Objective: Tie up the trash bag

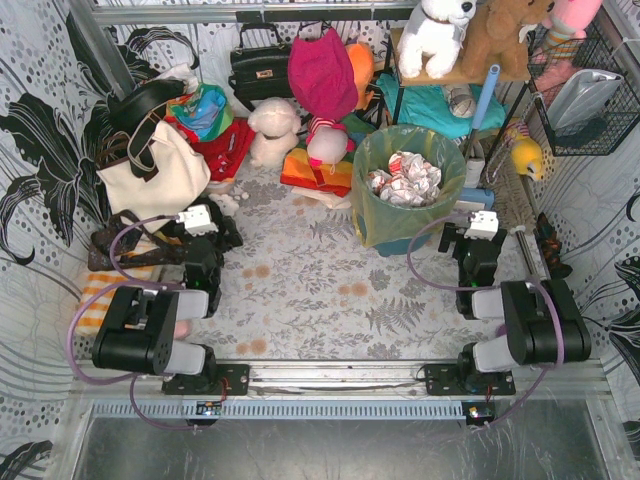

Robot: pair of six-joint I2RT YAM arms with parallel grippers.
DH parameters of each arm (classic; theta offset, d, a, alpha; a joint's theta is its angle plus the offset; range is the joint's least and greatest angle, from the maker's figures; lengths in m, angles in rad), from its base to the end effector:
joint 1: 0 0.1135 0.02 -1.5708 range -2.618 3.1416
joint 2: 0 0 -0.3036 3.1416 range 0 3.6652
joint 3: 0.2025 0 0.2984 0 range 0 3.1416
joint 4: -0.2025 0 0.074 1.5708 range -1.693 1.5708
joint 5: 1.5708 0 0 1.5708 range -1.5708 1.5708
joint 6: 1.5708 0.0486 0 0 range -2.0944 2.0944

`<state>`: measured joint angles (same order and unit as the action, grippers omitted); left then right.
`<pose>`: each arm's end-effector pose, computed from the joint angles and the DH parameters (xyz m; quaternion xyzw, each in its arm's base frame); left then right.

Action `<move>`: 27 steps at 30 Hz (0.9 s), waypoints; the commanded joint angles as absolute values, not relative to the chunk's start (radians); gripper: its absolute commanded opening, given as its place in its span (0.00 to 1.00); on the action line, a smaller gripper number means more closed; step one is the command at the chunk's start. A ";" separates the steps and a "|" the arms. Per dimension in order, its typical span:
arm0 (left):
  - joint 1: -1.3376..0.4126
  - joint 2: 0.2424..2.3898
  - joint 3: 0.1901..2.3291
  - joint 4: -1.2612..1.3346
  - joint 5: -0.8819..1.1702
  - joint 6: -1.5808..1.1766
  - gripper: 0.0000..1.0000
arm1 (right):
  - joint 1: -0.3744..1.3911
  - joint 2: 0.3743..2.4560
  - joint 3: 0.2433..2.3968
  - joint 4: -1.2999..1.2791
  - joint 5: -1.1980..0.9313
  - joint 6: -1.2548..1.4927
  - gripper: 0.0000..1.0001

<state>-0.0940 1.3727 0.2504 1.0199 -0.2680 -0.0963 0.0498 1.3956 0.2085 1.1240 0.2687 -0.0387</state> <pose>0.2614 -0.0117 0.1614 -0.0904 0.7356 0.0356 0.6704 0.2531 -0.0003 0.1562 0.0596 0.7258 -0.0939 0.6788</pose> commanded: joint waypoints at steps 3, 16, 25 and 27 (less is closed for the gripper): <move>-0.200 1.260 0.357 0.789 -0.536 -0.077 0.98 | 0.046 1.197 0.289 0.827 0.312 0.001 0.97; -0.425 1.077 0.685 0.258 -0.601 -0.254 0.98 | 0.046 1.075 0.751 -0.032 0.226 0.128 0.97; -0.492 1.211 1.067 -0.078 -0.415 -0.323 0.98 | 0.046 1.046 0.962 -0.254 0.122 0.199 0.97; -0.507 1.238 1.134 -0.133 -0.379 -0.339 0.98 | 0.046 1.050 1.000 -0.286 0.121 0.220 0.97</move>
<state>-0.4797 1.1976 1.0241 0.0204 -0.4702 -0.2943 0.0490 1.0672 0.9199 -0.1642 0.1558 0.1646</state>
